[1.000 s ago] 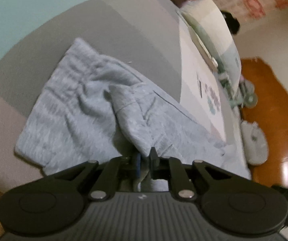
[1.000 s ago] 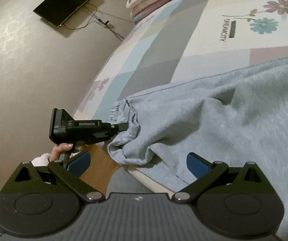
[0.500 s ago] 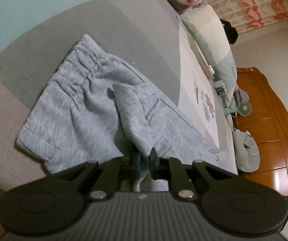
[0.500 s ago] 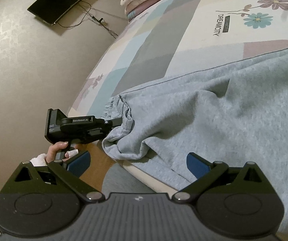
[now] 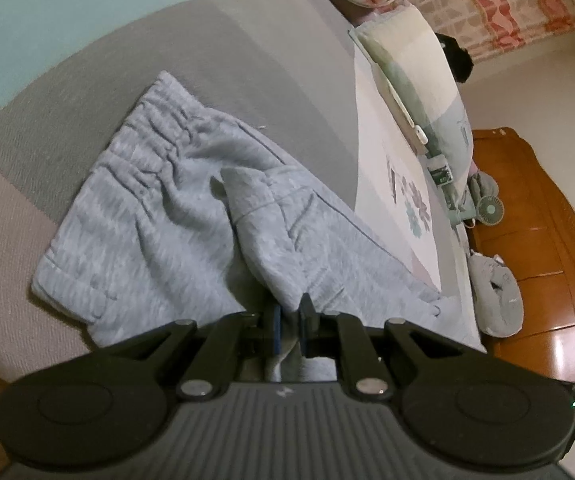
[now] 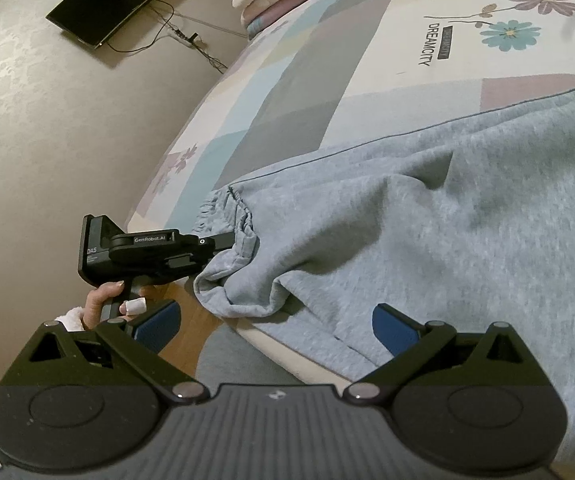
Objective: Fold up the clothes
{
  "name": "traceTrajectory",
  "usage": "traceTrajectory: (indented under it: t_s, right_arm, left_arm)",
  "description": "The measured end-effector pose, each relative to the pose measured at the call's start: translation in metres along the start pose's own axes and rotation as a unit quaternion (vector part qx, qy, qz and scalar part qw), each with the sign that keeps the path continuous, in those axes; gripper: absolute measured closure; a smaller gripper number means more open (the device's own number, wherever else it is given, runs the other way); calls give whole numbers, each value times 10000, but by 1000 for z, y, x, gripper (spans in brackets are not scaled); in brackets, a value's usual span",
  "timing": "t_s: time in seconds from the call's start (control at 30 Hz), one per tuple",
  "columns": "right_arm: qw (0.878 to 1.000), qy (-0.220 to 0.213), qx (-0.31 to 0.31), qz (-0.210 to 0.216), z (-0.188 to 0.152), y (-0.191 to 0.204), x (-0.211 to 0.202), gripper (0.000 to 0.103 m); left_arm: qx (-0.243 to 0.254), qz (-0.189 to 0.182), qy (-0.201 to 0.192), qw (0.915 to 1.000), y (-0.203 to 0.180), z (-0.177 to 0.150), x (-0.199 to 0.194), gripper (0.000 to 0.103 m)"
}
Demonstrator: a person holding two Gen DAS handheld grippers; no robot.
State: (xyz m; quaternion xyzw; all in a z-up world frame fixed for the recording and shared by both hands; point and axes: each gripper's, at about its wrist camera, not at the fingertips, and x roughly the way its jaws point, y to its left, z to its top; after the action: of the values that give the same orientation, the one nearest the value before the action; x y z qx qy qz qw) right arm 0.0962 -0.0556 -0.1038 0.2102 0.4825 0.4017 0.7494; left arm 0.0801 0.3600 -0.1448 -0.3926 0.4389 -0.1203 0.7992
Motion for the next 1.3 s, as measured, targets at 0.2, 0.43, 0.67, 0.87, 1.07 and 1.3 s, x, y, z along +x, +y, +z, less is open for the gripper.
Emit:
traceTrajectory:
  t_s: [0.2, 0.43, 0.67, 0.87, 1.07, 1.3]
  right_arm:
    - [10000, -15, -47, 9, 0, 1, 1, 0]
    - [9999, -52, -121, -16, -1, 3, -1, 0]
    - [9997, -102, -209, -33, -2, 6, -5, 0]
    - [9996, -128, -251, -75, -3, 7, -8, 0]
    - [9996, -100, -242, -128, -3, 6, -7, 0]
    - [9994, -68, -282, -189, -2, 9, -6, 0]
  left_arm:
    - [219, 114, -133, 9996, -15, 3, -5, 96]
    - [850, 155, -504, 9950, -50, 19, -23, 97]
    - [1742, 39, -860, 9809, -105, 44, -51, 97]
    - [1862, 35, -1059, 9768, -107, 49, -66, 99]
    - [1134, 606, -654, 9895, -50, 41, -44, 99]
    - [1596, 1507, -697, 9731, -54, 33, -50, 92]
